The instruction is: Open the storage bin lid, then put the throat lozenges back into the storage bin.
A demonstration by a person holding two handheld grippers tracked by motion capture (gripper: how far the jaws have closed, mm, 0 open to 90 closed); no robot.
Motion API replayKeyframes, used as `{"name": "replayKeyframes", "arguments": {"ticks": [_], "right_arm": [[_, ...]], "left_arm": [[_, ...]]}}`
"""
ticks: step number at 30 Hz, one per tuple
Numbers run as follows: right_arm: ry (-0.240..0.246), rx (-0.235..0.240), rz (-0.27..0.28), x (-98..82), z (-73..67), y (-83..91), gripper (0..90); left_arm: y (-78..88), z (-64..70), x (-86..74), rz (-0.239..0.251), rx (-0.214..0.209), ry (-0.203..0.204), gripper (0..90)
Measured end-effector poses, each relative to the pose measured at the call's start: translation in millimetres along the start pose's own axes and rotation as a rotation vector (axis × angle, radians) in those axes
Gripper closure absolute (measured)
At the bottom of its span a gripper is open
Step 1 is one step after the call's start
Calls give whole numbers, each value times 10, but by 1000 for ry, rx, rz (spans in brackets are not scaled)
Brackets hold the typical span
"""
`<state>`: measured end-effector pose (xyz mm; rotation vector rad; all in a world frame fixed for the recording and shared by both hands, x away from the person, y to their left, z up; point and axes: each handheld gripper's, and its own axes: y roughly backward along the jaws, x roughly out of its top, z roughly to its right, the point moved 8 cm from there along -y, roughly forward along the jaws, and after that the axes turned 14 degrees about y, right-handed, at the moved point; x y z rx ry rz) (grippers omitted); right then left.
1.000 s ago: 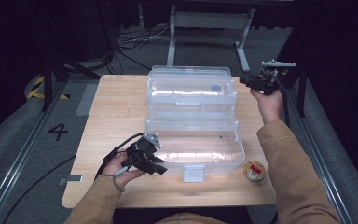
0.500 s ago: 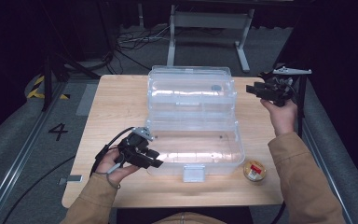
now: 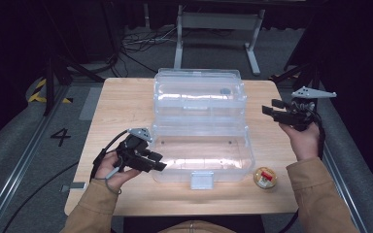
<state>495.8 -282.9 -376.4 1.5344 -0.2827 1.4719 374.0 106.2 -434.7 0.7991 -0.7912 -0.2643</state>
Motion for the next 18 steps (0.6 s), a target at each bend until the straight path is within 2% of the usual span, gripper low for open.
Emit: {"name": "replayKeyframes", "arguments": {"ticks": [5,7,9,14,18], "right_arm": [[-7,-3,5,-76,-63,100,461],[-21,16,11,-123,-93,137,456],[-12,13,-14,-161,-97,156,443],[-12,18,-22,-260,-99,273,408],[-39,23,-22,-338,-84,359,390]], "left_arm": [[59,-29,20,19,-1,9,572],[82,-39,31,27,-2,11,571],[98,-47,38,33,0,13,571],[137,-88,33,40,7,25,568],[170,-129,30,52,15,40,566]]}}
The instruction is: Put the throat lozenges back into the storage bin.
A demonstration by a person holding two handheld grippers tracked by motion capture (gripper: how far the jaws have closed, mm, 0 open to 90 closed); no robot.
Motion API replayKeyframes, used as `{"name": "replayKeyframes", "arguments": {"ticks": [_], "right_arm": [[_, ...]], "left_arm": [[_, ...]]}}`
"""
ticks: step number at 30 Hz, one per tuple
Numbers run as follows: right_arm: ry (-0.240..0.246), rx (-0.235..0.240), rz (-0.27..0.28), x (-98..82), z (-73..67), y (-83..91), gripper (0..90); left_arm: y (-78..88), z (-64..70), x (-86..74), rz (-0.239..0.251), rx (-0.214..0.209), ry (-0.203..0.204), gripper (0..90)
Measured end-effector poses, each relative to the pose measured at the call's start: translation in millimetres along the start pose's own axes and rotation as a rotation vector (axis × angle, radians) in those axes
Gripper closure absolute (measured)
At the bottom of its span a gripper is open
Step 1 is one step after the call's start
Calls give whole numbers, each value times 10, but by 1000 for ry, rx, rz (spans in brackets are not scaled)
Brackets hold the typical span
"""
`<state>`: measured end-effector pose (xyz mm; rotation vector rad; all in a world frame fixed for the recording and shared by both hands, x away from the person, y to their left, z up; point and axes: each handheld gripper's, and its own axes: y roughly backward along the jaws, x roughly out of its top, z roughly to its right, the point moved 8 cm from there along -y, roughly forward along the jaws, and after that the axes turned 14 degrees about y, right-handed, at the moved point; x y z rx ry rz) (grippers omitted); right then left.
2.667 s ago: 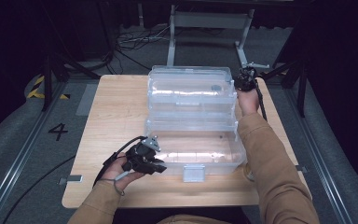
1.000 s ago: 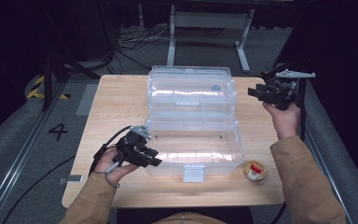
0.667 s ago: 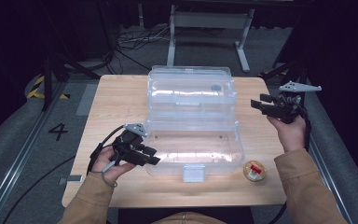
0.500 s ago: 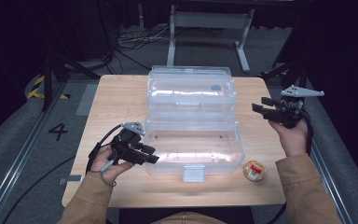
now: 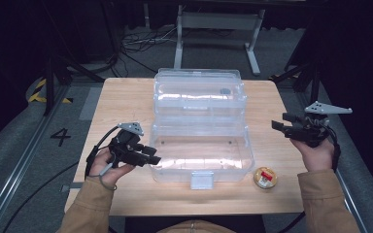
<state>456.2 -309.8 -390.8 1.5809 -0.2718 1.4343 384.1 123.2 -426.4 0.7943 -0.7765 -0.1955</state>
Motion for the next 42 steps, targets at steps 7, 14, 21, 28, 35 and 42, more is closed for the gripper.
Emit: {"name": "replayKeyframes", "arguments": {"ticks": [7,14,21,28,35,42], "right_arm": [[-12,4,-23,-132,-5,65,375],[4,33,-35,-200,-100,107,375],[36,65,-59,-228,-210,124,383],[56,93,-102,-319,-288,125,384],[74,127,-135,-422,-384,73,369],[105,177,-194,-515,-524,-14,331]], "left_arm": [[60,-51,-18,3,6,23,562],[157,-145,-25,46,36,59,599],[201,-218,-39,69,64,99,651],[245,-281,-60,86,86,114,650],[277,-318,-66,97,112,125,639],[312,-367,-60,128,154,132,611]]}}
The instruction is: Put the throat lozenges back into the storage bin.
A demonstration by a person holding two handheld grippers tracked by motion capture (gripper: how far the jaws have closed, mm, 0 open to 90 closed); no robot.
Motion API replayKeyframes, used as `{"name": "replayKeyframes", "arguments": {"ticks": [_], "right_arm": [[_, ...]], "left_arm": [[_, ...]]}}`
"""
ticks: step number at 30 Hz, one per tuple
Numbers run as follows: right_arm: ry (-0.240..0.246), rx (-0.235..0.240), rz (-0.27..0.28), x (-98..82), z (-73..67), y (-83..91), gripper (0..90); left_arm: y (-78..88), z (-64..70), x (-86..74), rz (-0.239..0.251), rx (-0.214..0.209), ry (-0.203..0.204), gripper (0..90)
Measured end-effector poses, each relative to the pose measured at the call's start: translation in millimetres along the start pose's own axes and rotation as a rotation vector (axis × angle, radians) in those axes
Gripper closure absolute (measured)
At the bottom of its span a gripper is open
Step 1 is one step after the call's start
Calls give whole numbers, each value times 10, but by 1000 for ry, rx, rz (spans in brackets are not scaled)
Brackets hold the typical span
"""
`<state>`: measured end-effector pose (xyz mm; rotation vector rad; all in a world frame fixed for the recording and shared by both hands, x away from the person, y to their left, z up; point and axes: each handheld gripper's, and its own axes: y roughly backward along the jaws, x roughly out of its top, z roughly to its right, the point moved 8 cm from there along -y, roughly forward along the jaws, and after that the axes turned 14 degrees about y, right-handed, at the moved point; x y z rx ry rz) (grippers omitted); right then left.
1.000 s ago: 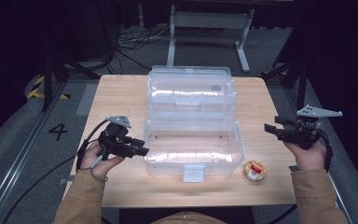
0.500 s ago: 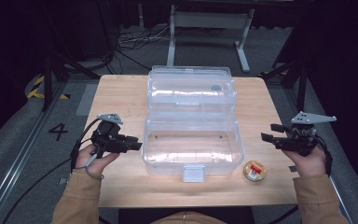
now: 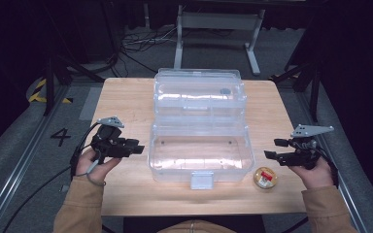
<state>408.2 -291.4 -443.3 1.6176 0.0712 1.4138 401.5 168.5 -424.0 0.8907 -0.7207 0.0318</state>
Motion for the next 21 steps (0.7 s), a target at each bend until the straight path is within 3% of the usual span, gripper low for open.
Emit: {"name": "replayKeyframes", "arguments": {"ticks": [4,21], "right_arm": [[-4,22,-41,-81,-52,-77,311],[26,81,-194,-393,-233,-298,256]], "left_arm": [[11,-28,7,16,18,10,595],[2,-59,-3,10,11,20,595]]}}
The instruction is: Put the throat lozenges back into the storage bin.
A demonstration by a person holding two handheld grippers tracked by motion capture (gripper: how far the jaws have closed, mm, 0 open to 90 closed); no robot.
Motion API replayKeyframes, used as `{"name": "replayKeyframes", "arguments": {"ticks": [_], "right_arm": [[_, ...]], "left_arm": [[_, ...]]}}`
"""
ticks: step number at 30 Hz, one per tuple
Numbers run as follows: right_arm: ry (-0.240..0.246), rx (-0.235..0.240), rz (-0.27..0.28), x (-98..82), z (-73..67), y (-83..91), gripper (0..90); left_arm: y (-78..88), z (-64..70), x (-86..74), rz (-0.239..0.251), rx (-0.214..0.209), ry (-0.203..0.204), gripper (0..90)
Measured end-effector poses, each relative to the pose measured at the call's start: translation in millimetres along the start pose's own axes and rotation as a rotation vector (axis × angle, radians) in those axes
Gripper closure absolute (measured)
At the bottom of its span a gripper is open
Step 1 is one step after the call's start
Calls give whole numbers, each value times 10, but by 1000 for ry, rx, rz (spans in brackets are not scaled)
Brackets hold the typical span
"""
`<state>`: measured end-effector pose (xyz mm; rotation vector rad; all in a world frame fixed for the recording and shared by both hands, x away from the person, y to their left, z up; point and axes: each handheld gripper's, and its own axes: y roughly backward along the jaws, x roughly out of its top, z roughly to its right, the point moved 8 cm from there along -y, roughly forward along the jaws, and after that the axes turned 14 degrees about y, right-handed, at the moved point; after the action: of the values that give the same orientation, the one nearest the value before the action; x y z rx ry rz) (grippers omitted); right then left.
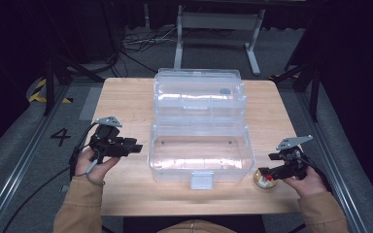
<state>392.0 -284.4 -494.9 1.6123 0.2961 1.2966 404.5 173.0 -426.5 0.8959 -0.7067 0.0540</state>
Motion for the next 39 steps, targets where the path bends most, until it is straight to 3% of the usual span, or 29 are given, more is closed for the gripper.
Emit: {"name": "replayKeyframes", "arguments": {"ticks": [13,24,28,39], "right_arm": [[20,26,-130,-200,-94,-185,204],[17,37,-153,-236,-106,-219,187],[20,63,-155,-234,-133,-221,170],[57,64,-252,-331,-172,-335,162]], "left_arm": [[-11,-7,-9,-5,-5,8,596],[-13,-18,-13,-9,-7,10,596],[-9,-19,-13,-7,-9,11,597],[-12,-24,-15,-8,-9,14,597]]}}
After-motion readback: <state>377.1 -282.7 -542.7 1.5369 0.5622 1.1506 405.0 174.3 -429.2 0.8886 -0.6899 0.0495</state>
